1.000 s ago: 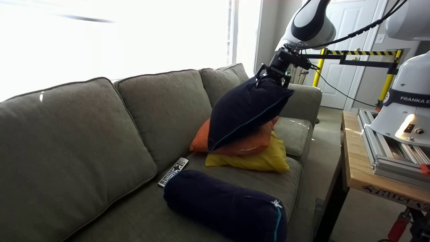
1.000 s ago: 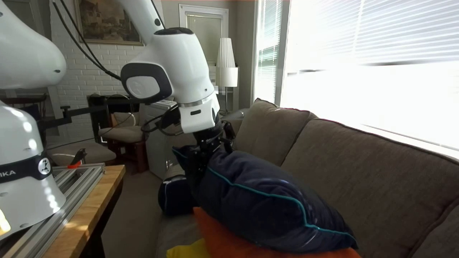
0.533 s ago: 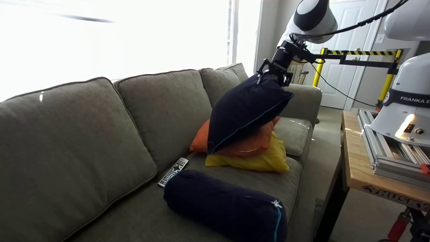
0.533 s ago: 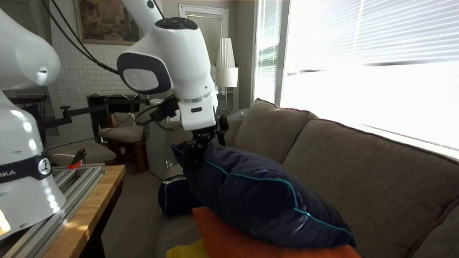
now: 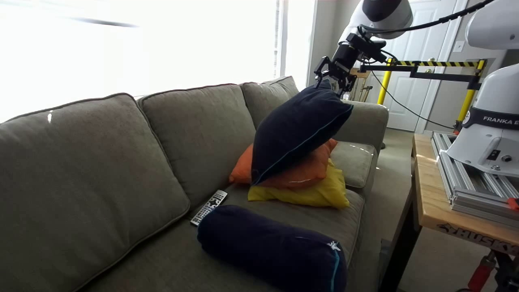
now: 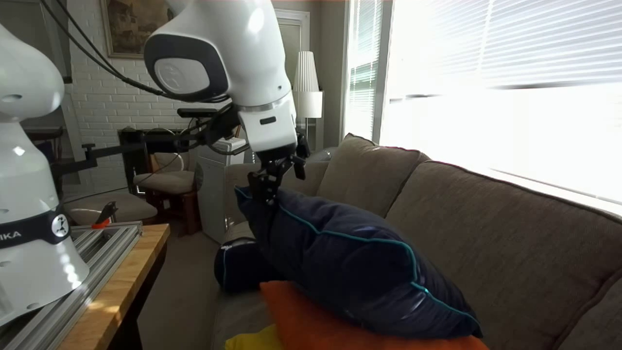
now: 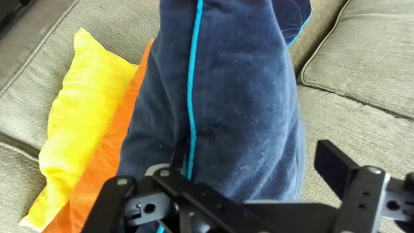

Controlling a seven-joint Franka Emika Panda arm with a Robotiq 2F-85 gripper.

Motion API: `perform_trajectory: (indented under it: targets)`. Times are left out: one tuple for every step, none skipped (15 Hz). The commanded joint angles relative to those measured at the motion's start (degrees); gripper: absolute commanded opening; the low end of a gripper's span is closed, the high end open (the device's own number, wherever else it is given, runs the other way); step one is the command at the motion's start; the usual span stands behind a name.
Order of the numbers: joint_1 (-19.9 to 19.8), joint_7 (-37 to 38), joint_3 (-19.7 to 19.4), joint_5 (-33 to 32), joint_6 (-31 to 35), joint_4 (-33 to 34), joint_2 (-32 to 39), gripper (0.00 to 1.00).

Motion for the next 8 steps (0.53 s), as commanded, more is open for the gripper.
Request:
perform_trajectory:
  targets:
    - [-8.0,0.4,6.9,-4.1,-4.5,0.7,3.1,1.00]
    - [-9.5,0.2,8.4,-4.8,-5.1,0.6,3.5,1.00]
    - [-10.8,-0.7,10.0,-5.9,-6.4,0.7,4.3,1.00]
    - [-11.8,-1.3,11.6,-7.2,-8.0,1.2,4.7,1.00]
    - [-12.5,-1.8,13.3,-8.6,-9.6,1.6,5.4,1.00]
    - [-11.8,-2.1,13.1,-11.1,-11.4,2.1,6.5,1.00]
    - [-12.1,-2.2,14.5,-12.7,-13.5,2.7,7.2,1.00]
    - [-12.1,-2.7,15.1,-14.0,-15.6,3.5,8.2,1.00]
